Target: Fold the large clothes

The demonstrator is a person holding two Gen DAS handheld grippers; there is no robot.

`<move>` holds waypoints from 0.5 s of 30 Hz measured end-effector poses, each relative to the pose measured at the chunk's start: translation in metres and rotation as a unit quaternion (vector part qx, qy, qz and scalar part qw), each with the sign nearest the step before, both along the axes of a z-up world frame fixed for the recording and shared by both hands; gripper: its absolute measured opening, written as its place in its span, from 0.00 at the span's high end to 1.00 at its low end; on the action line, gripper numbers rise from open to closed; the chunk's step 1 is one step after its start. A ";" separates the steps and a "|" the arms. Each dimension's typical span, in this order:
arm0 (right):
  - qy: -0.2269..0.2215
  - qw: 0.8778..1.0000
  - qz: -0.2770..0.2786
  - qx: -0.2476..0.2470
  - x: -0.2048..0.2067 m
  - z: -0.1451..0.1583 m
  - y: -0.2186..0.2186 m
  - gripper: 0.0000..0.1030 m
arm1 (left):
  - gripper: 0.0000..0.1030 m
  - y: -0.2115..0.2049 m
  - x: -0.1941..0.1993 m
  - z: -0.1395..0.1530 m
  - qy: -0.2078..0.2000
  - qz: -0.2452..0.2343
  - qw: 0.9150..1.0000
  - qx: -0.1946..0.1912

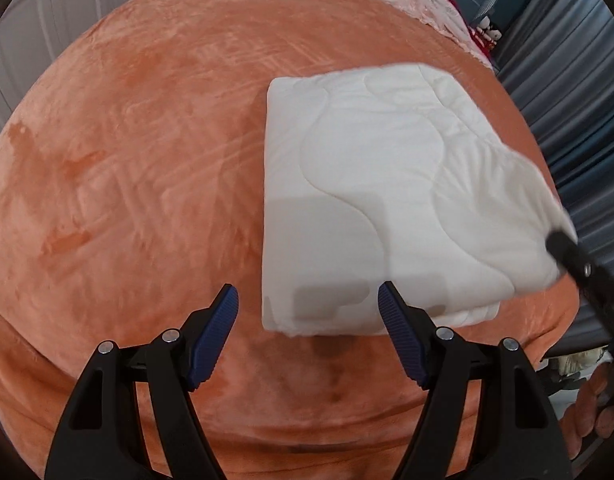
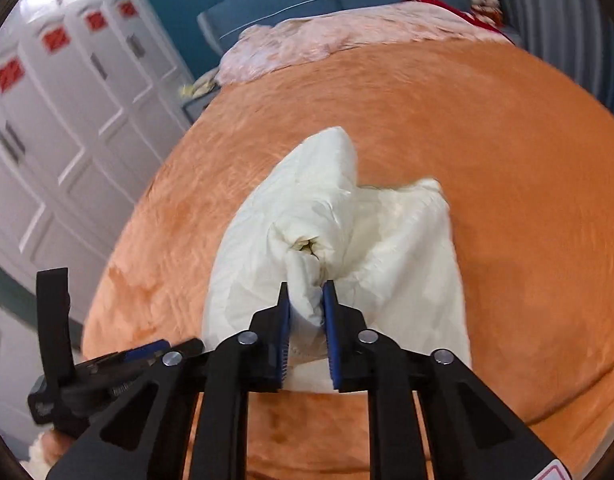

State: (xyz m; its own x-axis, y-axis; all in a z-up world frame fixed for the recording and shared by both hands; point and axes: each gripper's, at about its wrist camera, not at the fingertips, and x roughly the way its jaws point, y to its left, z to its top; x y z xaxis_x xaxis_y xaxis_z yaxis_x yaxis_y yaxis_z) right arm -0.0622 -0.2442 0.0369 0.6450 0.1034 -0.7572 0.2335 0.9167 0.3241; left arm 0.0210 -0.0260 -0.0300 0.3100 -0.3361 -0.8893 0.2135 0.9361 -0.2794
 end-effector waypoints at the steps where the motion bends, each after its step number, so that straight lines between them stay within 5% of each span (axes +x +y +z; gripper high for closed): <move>1: 0.005 1.000 -0.011 -0.001 -0.007 -0.004 -0.004 0.88 | 0.32 -0.004 0.000 0.002 -0.005 -0.004 1.000 0.002; 15: 0.122 0.989 -0.086 0.017 -0.042 -0.111 -0.041 0.92 | 0.32 -0.075 -0.004 -0.035 0.008 -0.074 0.994 0.079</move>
